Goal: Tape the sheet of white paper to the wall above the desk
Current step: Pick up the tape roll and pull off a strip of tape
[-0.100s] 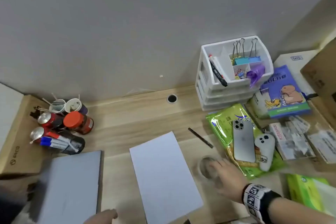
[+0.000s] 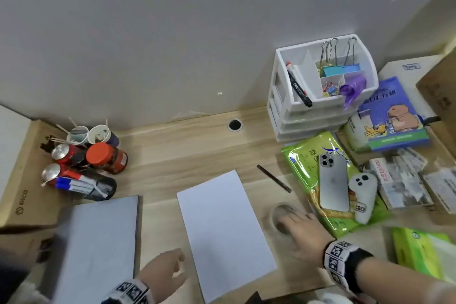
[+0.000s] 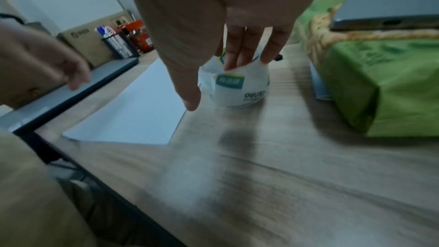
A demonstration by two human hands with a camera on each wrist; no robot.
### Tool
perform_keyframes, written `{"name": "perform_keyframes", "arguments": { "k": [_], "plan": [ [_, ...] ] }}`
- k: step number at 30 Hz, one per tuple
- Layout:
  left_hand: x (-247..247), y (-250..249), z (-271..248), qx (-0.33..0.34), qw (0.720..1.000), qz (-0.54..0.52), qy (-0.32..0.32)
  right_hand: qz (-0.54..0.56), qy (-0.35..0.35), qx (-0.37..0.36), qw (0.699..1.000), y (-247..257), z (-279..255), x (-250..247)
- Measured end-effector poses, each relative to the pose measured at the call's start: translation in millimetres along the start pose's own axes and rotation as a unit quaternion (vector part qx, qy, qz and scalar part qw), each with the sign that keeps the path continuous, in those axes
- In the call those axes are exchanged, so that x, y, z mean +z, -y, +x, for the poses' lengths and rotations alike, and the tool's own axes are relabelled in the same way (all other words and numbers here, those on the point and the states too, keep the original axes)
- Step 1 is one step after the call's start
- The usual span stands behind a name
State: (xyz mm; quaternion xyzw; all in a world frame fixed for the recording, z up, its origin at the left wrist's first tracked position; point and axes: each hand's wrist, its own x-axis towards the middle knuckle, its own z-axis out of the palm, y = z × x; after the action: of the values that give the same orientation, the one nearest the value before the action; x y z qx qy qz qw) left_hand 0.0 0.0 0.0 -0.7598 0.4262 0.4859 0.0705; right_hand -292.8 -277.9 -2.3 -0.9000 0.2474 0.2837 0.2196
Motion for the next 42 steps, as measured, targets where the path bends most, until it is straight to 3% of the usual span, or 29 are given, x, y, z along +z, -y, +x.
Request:
{"name": "perform_keyframes", "arguments": {
  "k": [2,5,10,12,15,20,24,29,36,39,42],
  "plan": [
    [-7,-44,19,0.017,0.999,-0.029,-0.029,-0.019,0.002,-0.002,1.000,4,6,2],
    [-7,-81,39,0.025,0.998,-0.047,-0.019,0.012,-0.023,0.005,1.000,3,14,5],
    [-22,-116,58,0.044,0.991,-0.115,-0.052,0.194,-0.099,-0.038,0.975,5,37,-14],
    [-31,-121,63,0.048,0.984,-0.156,-0.075,0.297,-0.109,-0.039,0.948,8,47,-27],
    [-44,-129,68,0.066,0.964,-0.230,-0.114,0.460,-0.087,-0.054,0.882,18,56,-44],
    [-54,-136,82,0.165,0.950,-0.197,-0.177,0.562,-0.027,-0.088,0.822,29,59,-48],
    [-53,-137,90,0.170,0.956,-0.159,-0.176,0.613,0.010,-0.065,0.788,26,58,-49],
    [-53,-147,93,0.144,0.958,-0.200,-0.148,0.592,-0.040,-0.070,0.802,24,61,-47],
    [-57,-156,102,0.098,0.973,-0.161,-0.134,0.505,-0.136,-0.025,0.852,13,65,-49],
    [-54,-158,101,0.110,0.976,-0.151,-0.113,0.508,-0.137,-0.023,0.850,8,62,-48],
    [-54,-168,99,0.146,0.976,-0.134,-0.095,0.527,-0.095,-0.024,0.844,5,61,-48]
  ]
}}
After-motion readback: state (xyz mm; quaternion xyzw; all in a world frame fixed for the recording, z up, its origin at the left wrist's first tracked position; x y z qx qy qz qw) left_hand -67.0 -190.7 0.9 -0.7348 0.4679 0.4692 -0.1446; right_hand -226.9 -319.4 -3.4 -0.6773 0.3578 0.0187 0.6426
